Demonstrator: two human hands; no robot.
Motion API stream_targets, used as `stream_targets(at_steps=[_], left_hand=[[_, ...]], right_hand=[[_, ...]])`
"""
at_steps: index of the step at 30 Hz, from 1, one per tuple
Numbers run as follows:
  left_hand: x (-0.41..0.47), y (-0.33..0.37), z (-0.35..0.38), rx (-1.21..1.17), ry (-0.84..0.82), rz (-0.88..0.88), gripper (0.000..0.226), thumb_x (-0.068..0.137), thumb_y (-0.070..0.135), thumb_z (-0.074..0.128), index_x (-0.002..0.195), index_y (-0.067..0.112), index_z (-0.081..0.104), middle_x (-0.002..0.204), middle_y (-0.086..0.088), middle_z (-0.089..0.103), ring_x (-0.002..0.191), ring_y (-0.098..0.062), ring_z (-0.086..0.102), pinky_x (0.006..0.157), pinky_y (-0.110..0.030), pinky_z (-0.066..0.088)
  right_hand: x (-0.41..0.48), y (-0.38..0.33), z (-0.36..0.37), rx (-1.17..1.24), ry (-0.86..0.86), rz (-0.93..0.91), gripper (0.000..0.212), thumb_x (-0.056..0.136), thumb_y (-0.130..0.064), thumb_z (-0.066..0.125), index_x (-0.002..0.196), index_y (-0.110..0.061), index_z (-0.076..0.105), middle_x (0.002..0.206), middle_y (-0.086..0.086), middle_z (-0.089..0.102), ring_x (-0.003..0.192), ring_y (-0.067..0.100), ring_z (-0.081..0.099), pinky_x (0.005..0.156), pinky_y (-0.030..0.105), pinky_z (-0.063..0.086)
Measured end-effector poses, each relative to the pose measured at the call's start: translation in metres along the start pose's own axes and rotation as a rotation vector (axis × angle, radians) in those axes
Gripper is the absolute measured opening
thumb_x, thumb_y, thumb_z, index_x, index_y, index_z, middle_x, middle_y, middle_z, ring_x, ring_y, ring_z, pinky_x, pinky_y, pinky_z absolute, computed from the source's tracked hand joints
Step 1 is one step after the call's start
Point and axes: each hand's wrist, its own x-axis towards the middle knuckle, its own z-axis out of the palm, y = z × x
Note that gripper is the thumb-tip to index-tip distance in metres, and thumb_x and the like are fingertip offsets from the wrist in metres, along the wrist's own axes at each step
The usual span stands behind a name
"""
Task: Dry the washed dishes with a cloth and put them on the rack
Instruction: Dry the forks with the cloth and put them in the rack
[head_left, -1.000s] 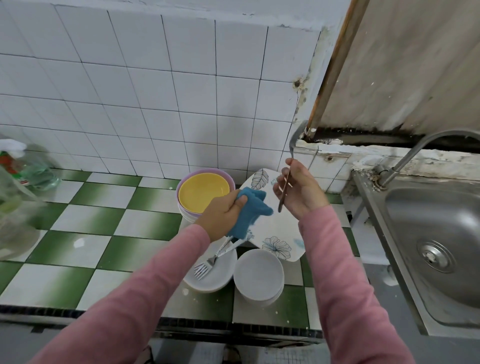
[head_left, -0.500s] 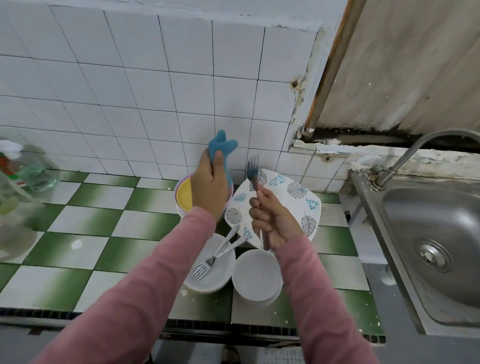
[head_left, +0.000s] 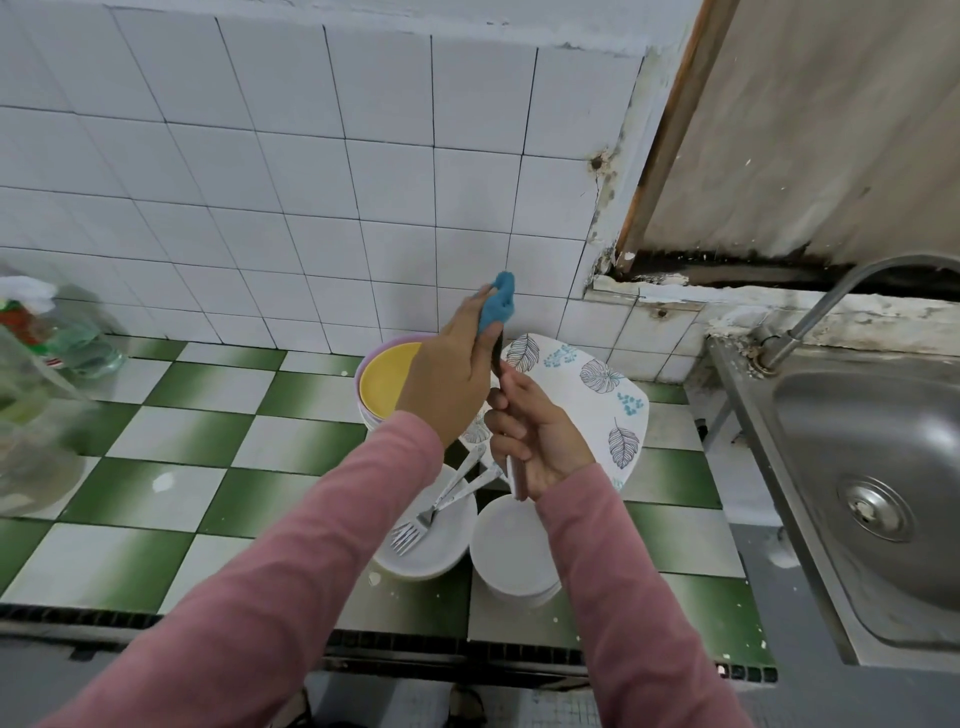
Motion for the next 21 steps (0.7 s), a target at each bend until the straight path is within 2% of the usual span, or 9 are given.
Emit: stream_targets(at_steps=[1, 4, 5, 8, 9, 11, 13, 17, 21], left_hand=[[0.001, 0.000, 0.000, 0.004, -0.007, 0.002, 0.041, 0.105, 0.021, 0.042, 0.145, 0.017, 0.045, 0.133, -0.004, 0.061, 0.101, -0.022, 0.063, 0.080, -0.010, 0.038], [-0.007, 0.000, 0.004, 0.084, -0.033, 0.060, 0.042, 0.103, 0.019, 0.044, 0.145, 0.015, 0.045, 0.125, -0.016, 0.064, 0.073, -0.025, 0.057, 0.064, -0.014, 0.035], [-0.011, -0.001, 0.005, 0.102, -0.041, 0.087, 0.043, 0.102, 0.020, 0.044, 0.145, 0.013, 0.046, 0.127, -0.018, 0.063, 0.073, -0.026, 0.058, 0.064, -0.015, 0.036], [-0.021, -0.004, 0.010, 0.101, -0.093, 0.141, 0.046, 0.099, 0.019, 0.044, 0.144, 0.010, 0.046, 0.142, -0.011, 0.054, 0.109, -0.034, 0.064, 0.079, -0.017, 0.045], [-0.023, -0.003, 0.010, 0.101, -0.107, 0.151, 0.046, 0.099, 0.017, 0.045, 0.144, 0.009, 0.046, 0.141, -0.012, 0.055, 0.110, -0.036, 0.063, 0.078, -0.014, 0.042], [-0.022, 0.000, 0.008, 0.107, -0.109, 0.135, 0.045, 0.100, 0.017, 0.044, 0.145, 0.010, 0.045, 0.132, -0.019, 0.061, 0.089, -0.032, 0.065, 0.068, -0.014, 0.037], [-0.015, 0.003, 0.003, 0.117, -0.078, 0.075, 0.044, 0.103, 0.019, 0.043, 0.147, 0.013, 0.042, 0.124, -0.022, 0.063, 0.071, -0.027, 0.056, 0.060, -0.018, 0.032], [-0.007, 0.005, -0.005, 0.055, -0.055, 0.049, 0.044, 0.103, 0.024, 0.042, 0.146, 0.016, 0.043, 0.129, -0.014, 0.063, 0.069, -0.022, 0.057, 0.068, -0.027, 0.046], [-0.019, 0.002, -0.002, 0.075, -0.043, 0.108, 0.042, 0.100, 0.012, 0.049, 0.142, 0.008, 0.048, 0.114, -0.027, 0.065, 0.064, -0.020, 0.048, 0.058, -0.014, 0.030]], right_hand=[[-0.001, 0.001, 0.000, 0.010, -0.008, 0.002, 0.017, 0.091, -0.014, 0.052, 0.107, -0.015, 0.056, 0.067, 0.000, 0.046, 0.039, 0.002, 0.034, 0.029, 0.010, 0.022], [-0.002, 0.001, 0.000, 0.057, -0.002, -0.010, 0.016, 0.090, -0.014, 0.050, 0.103, -0.014, 0.059, 0.066, 0.000, 0.048, 0.038, 0.001, 0.034, 0.029, 0.010, 0.022], [-0.002, 0.002, -0.001, 0.078, 0.004, -0.021, 0.015, 0.088, -0.013, 0.052, 0.101, -0.013, 0.060, 0.065, 0.000, 0.049, 0.037, 0.001, 0.034, 0.029, 0.010, 0.022], [0.000, 0.002, 0.000, 0.158, 0.030, -0.057, 0.015, 0.075, -0.010, 0.064, 0.091, -0.011, 0.064, 0.061, 0.001, 0.050, 0.033, 0.001, 0.033, 0.028, 0.010, 0.022], [0.000, 0.002, 0.000, 0.170, 0.044, -0.070, 0.017, 0.074, -0.010, 0.064, 0.091, -0.011, 0.062, 0.059, 0.001, 0.050, 0.032, 0.001, 0.033, 0.028, 0.009, 0.021], [0.000, 0.001, -0.001, 0.166, 0.050, -0.082, 0.018, 0.080, -0.011, 0.056, 0.097, -0.012, 0.060, 0.060, 0.000, 0.050, 0.032, 0.002, 0.034, 0.028, 0.008, 0.020], [-0.001, 0.001, 0.000, 0.117, 0.030, -0.056, 0.021, 0.084, -0.012, 0.052, 0.103, -0.014, 0.061, 0.063, 0.000, 0.049, 0.035, 0.001, 0.034, 0.029, 0.008, 0.020], [-0.003, 0.005, 0.002, 0.080, -0.011, 0.006, 0.017, 0.090, -0.017, 0.053, 0.102, -0.015, 0.064, 0.068, -0.001, 0.045, 0.040, 0.002, 0.033, 0.031, 0.010, 0.020], [-0.002, 0.001, 0.003, 0.089, 0.032, -0.002, 0.017, 0.087, -0.011, 0.054, 0.100, -0.013, 0.064, 0.072, 0.001, 0.046, 0.041, 0.005, 0.032, 0.031, 0.013, 0.021]])
